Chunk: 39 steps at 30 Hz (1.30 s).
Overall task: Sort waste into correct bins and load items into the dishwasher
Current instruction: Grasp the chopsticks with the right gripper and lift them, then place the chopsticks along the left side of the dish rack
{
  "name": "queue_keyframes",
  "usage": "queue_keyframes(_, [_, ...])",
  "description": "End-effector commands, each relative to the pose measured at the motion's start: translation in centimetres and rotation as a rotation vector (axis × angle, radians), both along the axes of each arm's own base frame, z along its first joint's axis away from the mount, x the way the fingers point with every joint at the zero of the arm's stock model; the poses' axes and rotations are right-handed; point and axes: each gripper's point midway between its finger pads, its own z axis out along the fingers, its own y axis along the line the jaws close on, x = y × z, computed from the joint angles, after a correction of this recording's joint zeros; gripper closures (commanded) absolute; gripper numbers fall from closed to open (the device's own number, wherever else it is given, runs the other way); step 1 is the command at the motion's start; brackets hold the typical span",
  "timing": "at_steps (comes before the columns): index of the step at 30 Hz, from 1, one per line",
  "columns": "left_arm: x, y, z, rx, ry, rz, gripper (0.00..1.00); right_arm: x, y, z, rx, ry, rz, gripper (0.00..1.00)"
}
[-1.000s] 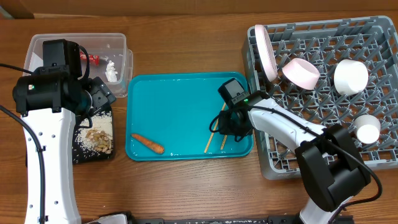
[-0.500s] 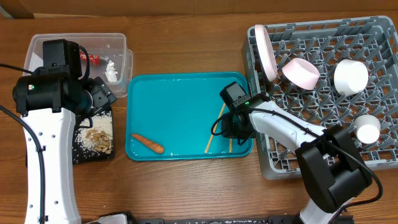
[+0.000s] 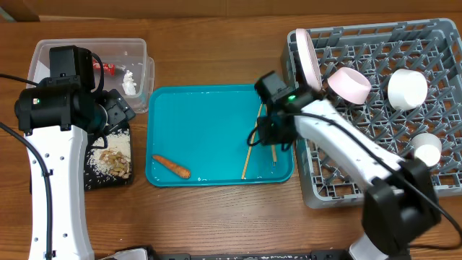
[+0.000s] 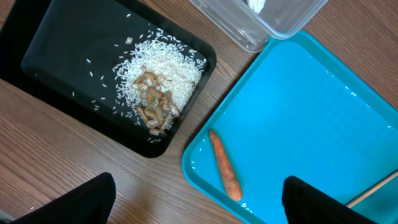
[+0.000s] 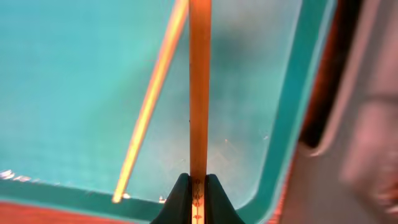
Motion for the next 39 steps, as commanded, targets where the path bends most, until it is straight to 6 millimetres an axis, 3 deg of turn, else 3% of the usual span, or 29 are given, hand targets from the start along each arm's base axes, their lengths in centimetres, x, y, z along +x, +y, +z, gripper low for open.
queue_keyframes(1, [0.0, 0.0, 0.5, 0.001, -0.017, -0.008, 0.12, 1.2, -2.8, 5.6, 0.004, -0.132, 0.040, 0.96])
queue_keyframes(3, [0.0, 0.0, 0.5, 0.000, -0.017, -0.008, 0.12, 1.0, -5.9, 6.2, -0.046, -0.121, -0.026, 0.96])
queue_keyframes(6, [0.0, 0.0, 0.5, 0.001, -0.018, -0.008, 0.12, -0.2, -9.6, 5.3, -0.095, -0.032, -0.058, 0.96])
queue_keyframes(8, [0.1, 0.0, 0.5, 0.001, -0.022, -0.008, 0.12, -1.0, -10.6, 4.7, -0.112, 0.010, -0.064, 0.96])
queue_keyframes(16, [0.2, 0.0, 0.6, 0.001, -0.024, -0.008, 0.12, -3.0, -12.2, 2.5, -0.138, 0.102, -0.095, 0.95])
queue_keyframes(18, [0.2, 0.0, 0.6, 0.001, -0.024, -0.007, 0.12, -3.1, -12.0, 2.5, -0.124, 0.106, -0.094, 0.67])
queue_keyframes(22, [0.2, 0.0, 0.6, 0.001, -0.024, -0.008, 0.12, -2.6, -11.8, 2.8, -0.117, 0.083, -0.096, 0.64])
queue_keyframes(25, [0.2, 0.0, 0.6, 0.001, -0.024, -0.008, 0.12, 0.1, -10.7, 6.2, -0.066, -0.029, -0.093, 0.65])
queue_keyframes(27, [0.2, -0.1, 0.5, -0.002, -0.024, -0.009, 0.12, 2.0, -8.4, 9.3, 0.029, -0.122, -0.065, 0.64])
queue_keyframes(28, [0.2, -0.1, 0.5, -0.003, -0.024, -0.009, 0.12, 3.2, -6.1, 11.2, 0.115, -0.188, -0.028, 0.62])
queue_keyframes(30, [0.2, -0.1, 0.5, -0.003, -0.024, -0.009, 0.12, 4.2, -3.5, 12.3, 0.188, -0.251, 0.022, 0.59])
queue_keyframes(33, [0.2, -0.1, 0.5, -0.003, -0.024, -0.009, 0.12, 4.5, 0.7, 10.6, 0.212, -0.260, 0.111, 0.58])
queue_keyframes(39, [0.2, -0.1, 0.5, -0.003, -0.024, -0.009, 0.12, 3.2, 3.7, 2.9, 0.159, -0.037, 0.043, 0.57])
